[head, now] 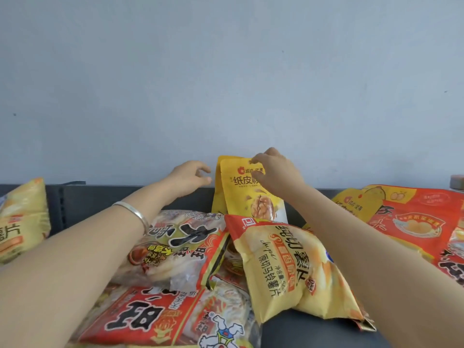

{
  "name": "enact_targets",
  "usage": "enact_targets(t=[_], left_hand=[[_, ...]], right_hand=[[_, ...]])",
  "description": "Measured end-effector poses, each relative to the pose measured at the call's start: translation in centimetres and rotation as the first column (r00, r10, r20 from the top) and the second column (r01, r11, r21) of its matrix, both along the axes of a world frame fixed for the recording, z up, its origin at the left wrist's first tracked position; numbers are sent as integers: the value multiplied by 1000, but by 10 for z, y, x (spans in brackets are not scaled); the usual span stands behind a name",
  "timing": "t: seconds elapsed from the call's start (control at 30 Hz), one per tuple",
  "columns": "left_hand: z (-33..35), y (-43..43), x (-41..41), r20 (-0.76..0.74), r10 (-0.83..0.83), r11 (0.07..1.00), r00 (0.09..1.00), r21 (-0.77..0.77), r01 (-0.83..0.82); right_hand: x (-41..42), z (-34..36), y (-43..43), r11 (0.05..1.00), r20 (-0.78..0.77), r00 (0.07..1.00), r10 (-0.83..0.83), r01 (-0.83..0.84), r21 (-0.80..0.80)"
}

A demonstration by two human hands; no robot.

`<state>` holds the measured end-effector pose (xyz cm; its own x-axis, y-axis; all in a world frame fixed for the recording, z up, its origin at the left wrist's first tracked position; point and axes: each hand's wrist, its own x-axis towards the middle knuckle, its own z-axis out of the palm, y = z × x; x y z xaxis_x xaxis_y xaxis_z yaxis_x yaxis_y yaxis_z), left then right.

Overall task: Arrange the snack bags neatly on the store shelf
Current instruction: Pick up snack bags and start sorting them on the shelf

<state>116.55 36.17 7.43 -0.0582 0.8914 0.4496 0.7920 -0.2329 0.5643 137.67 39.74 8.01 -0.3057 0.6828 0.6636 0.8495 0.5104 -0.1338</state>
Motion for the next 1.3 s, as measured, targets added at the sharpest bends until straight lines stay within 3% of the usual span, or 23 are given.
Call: enact_targets(t=[0.13, 0.2, 0.5, 0.7, 0.8, 0.93, 1.03, 1.13, 1.2, 1.3], left_hand=[[-8, -29, -25, -208, -8, 996, 978, -91, -11], [-12, -43, -36, -239, -7, 990, 971, -140, -27], [-20, -99, -81, -266, 45, 979, 963, -180, -96], [-50, -118, -115, -229, 140, 932, 963, -299, -206], [-59, -122, -125, -184, 165, 907, 969, -357, -223], [-67, -125, -133, -200, 235, 874, 951, -386, -297], [-71, -130, -135, -148, 195, 890, 970, -390, -238], [-71, -135, -134, 84, 49, 943, 995, -334, -18], [-71, -140, -133, 209, -26, 954, 978, -286, 87], [-70, -144, -135, 349, 4, 969, 937, -232, 83]], right_hand=[[-32, 0, -26, 944, 231, 948, 220, -146, -297], [-44, -3, -39, 903, 258, 924, 284, -168, -395], [-75, 1, -94, 879, 297, 911, 285, -126, -459], [-111, -9, -124, 920, 368, 920, 133, 23, -391], [-117, -19, -136, 932, 410, 908, -83, 216, -290], [-113, -30, -156, 865, 427, 837, -342, 458, -205], [-112, -32, -170, 783, 444, 817, -369, 530, -326], [-119, -34, -177, 733, 377, 873, -309, 472, -490], [-125, -36, -176, 751, 247, 934, -259, 356, -556], [-128, -41, -168, 810, -21, 978, -209, 160, -565]])
